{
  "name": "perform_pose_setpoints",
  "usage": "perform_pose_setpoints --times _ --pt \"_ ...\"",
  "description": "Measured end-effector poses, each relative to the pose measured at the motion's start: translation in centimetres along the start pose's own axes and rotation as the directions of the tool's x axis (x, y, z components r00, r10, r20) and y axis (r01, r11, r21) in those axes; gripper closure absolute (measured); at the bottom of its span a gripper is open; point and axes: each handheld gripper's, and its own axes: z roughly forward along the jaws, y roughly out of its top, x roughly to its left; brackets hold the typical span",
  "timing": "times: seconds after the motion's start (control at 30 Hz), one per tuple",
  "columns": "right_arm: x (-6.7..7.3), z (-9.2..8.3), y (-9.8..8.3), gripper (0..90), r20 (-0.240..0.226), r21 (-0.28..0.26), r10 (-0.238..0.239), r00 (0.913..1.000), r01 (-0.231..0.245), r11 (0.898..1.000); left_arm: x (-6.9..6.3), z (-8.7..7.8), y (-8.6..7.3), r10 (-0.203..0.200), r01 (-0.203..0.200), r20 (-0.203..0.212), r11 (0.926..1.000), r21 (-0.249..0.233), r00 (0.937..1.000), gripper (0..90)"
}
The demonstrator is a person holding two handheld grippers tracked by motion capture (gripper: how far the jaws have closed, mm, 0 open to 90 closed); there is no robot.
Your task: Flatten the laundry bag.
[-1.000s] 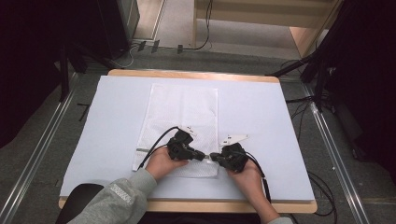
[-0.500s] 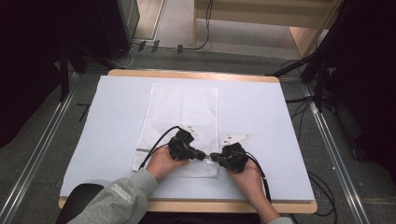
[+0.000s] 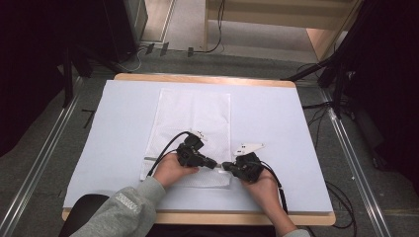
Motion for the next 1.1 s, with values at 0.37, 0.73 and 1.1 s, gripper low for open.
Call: perform_pose_setpoints --times 0.37,0.73,1.1 --pt "0.0 0.0 -0.1 90.0 0.000 -0.006 -0.007 1.0000 0.007 1.000 0.4 -1.0 -0.2 -0.017 0.017 -0.011 0.9997 0.017 0.9998 87.9" --pt "-0.1 -0.1 -0.2 90.0 -0.008 -0.006 -0.004 1.0000 0.004 1.000 1.0 -2.0 -0.6 -0.028 0.029 -0.017 0.9988 0.038 0.9995 87.9" --pt "-0.2 -0.1 -0.1 90.0 -0.012 0.001 0.000 0.9999 0.000 1.000 2.3 -3.7 -1.0 -0.103 0.103 0.008 0.9943 0.030 0.9947 87.9"
